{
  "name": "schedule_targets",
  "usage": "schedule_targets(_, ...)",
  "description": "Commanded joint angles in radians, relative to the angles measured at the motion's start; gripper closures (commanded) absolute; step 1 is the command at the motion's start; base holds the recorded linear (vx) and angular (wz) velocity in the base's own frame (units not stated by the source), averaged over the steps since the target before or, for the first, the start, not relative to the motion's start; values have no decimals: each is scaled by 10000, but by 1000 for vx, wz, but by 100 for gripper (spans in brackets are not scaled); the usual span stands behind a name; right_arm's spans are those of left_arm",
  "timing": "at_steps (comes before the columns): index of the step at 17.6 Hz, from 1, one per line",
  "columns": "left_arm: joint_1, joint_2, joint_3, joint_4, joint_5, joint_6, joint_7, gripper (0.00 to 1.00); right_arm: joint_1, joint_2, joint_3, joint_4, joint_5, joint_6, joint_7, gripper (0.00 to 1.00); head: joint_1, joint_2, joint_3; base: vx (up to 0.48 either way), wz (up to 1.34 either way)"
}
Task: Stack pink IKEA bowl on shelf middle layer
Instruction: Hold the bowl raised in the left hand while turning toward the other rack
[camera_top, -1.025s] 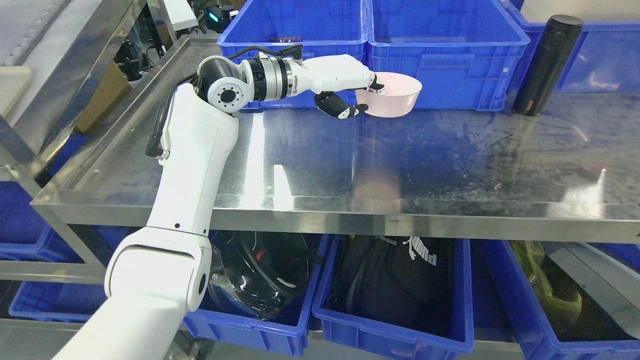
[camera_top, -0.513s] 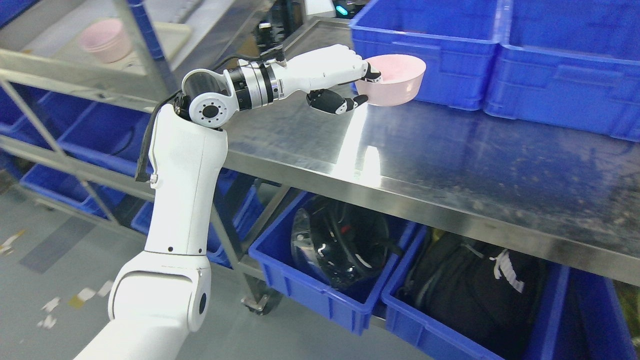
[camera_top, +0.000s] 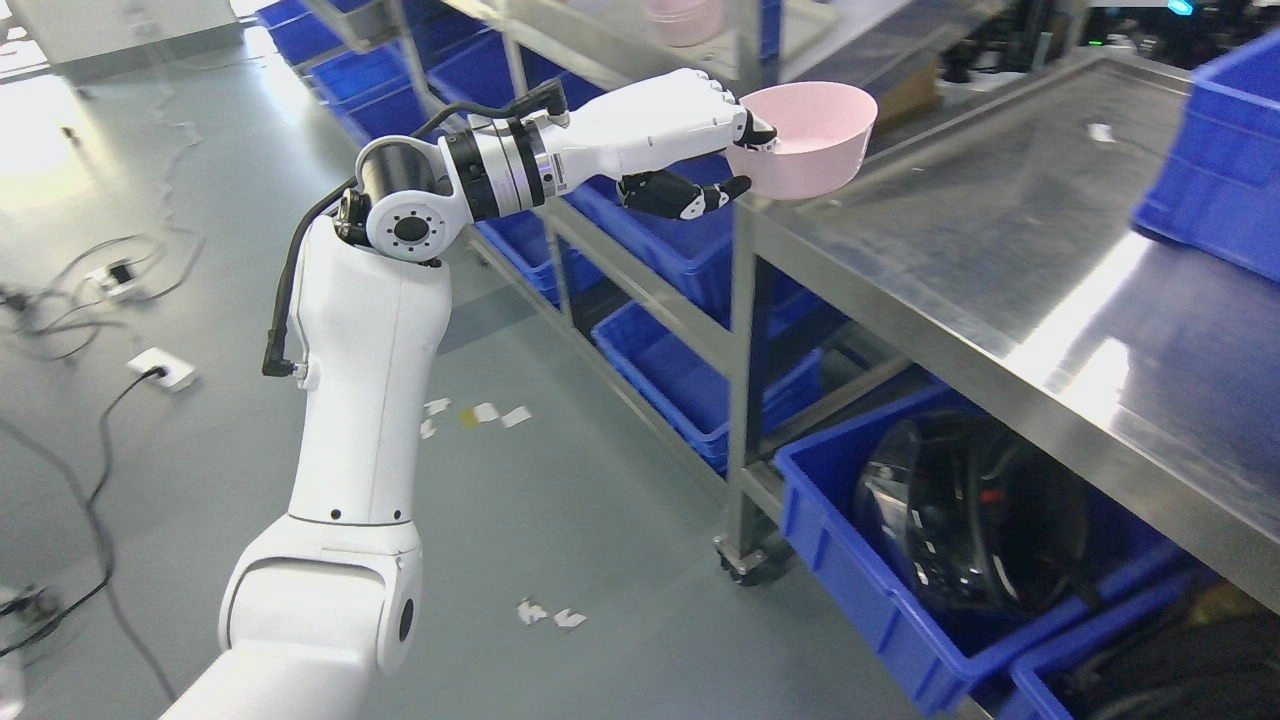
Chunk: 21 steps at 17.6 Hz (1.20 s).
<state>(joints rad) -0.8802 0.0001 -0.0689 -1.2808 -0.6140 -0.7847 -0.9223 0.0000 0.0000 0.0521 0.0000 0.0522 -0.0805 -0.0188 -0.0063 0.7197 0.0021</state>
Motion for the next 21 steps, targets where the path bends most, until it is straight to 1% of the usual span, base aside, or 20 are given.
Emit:
schedule_targets(1, 58, 173, -981, -951, 723, -7, 3, 99, 46, -175, 0, -174, 0, -8, 4, 0, 0, 0, 0, -56, 1097)
schedule_targets(3, 58, 173, -1379, -1074, 1183, -7, 3, 98, 31, -175, 0, -174, 0, -8, 4, 0, 0, 2, 0, -48, 1198)
schedule_targets(6, 517, 173, -1871, -1518, 1262, -7, 3, 98, 31, -175, 0, -174, 0, -8, 4, 0, 0, 2, 0, -56, 896)
schedule_targets(10, 902, 173, -1949, -1796, 1262, -7, 19, 98, 31, -175, 0, -174, 0, -8, 4, 0, 0, 3, 0, -14, 715)
schedule_targets(13, 933, 173, -2010, -1796, 1369, -7, 431, 98, 46, -175, 0, -174, 0, -8, 4, 0, 0, 3, 0, 58, 472)
schedule_targets(19, 994, 173, -2041, -1842, 1507, -7, 494, 98, 31, -175, 0, -174, 0, -8, 4, 0, 0, 3, 0, 138, 224)
schedule_targets(21, 994, 173, -2041, -1918, 1751, -7, 494, 98, 31, -175, 0, -174, 0, -8, 4, 0, 0, 3, 0, 234, 16)
